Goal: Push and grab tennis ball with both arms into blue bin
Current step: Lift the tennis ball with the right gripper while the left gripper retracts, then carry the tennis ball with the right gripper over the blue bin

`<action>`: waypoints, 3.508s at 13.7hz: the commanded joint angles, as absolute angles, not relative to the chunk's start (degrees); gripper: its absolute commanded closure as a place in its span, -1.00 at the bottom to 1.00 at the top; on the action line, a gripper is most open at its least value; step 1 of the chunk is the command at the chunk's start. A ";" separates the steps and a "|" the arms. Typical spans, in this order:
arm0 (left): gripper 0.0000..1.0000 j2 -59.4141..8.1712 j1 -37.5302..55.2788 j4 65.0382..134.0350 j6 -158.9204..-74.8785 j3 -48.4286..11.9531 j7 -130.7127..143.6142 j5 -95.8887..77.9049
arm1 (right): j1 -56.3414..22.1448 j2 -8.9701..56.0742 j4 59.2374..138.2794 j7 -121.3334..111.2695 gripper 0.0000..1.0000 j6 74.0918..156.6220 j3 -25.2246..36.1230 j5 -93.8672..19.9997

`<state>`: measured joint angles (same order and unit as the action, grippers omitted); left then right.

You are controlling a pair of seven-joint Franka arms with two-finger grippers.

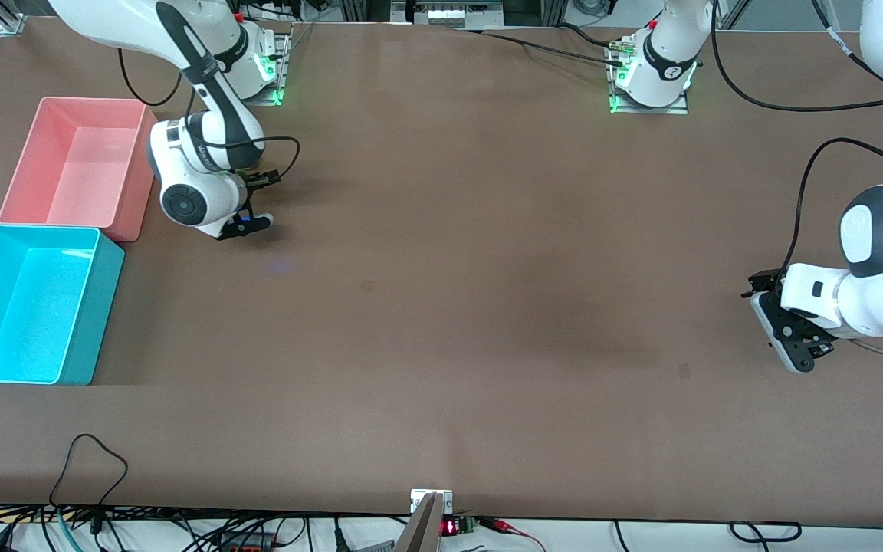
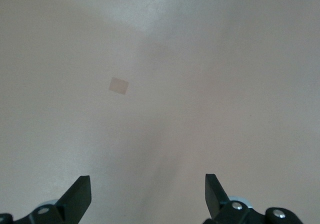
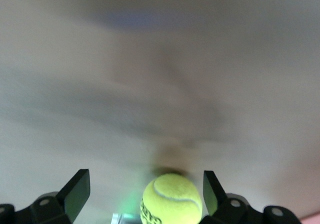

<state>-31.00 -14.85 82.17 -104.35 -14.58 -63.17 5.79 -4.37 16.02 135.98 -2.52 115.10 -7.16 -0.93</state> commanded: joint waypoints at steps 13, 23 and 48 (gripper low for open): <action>-1.00 -24.88 -13.89 81.21 -99.58 -17.22 -39.31 5.71 | 5.09 6.86 141.77 -3.43 -1.00 109.25 -7.29 3.58; -1.00 -22.07 -13.62 81.39 -97.03 -18.28 -26.72 5.71 | 10.89 7.38 144.05 -7.38 -1.00 109.25 -7.29 10.63; -1.00 -16.61 -14.50 79.19 -95.80 -14.94 -20.23 5.54 | 14.68 13.89 144.67 -7.73 -1.00 112.85 -7.29 11.87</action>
<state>-19.16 -14.38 76.61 -96.38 -15.21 -21.69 5.77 13.00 13.98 144.23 -6.84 112.75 -6.71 10.83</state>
